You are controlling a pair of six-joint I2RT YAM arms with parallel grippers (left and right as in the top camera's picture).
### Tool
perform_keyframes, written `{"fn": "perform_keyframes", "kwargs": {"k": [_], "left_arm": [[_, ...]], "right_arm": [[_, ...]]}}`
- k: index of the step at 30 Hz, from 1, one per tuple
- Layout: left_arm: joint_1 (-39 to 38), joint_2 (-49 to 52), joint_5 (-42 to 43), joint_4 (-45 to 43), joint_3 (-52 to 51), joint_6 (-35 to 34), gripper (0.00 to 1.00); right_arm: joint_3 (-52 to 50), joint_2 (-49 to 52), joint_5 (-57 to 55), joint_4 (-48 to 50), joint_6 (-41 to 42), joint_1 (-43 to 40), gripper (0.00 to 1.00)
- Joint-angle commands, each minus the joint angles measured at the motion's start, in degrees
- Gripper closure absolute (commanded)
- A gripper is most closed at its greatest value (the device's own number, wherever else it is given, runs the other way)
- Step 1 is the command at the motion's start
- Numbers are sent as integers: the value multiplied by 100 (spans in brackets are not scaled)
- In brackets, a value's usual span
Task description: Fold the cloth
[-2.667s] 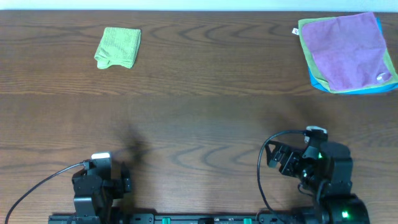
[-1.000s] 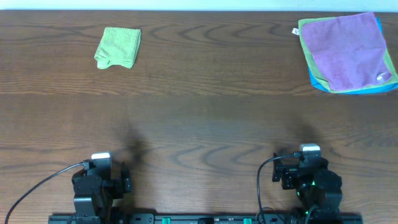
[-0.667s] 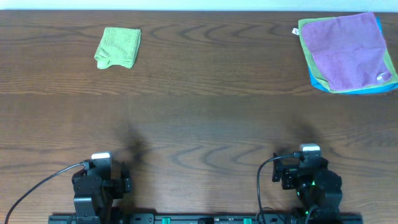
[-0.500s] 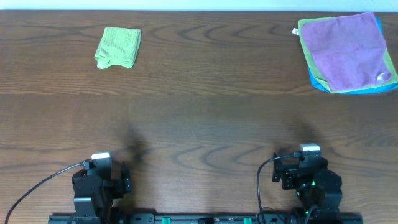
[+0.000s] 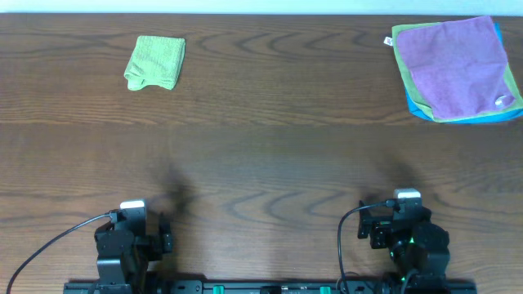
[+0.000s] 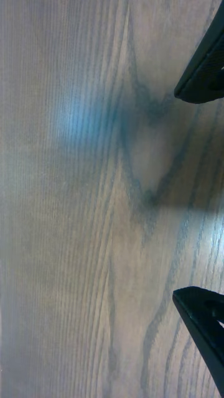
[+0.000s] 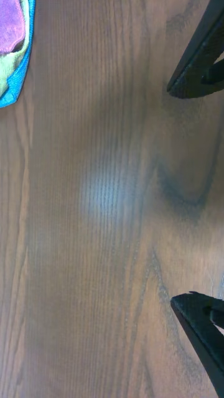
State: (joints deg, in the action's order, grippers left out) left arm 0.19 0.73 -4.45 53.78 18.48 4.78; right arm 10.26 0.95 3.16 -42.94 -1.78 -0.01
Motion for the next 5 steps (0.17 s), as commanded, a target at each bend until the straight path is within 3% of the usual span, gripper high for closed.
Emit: {"fn": "perform_keyframes", "kwargs": {"k": [1, 5], "left_arm": [[-33, -52, 48, 337, -44, 144, 5], [-33, -52, 48, 337, -44, 144, 5]], "right_arm": [[-83, -66, -35, -9, -63, -44, 1], [-83, -66, -35, -9, -63, -44, 1]]}}
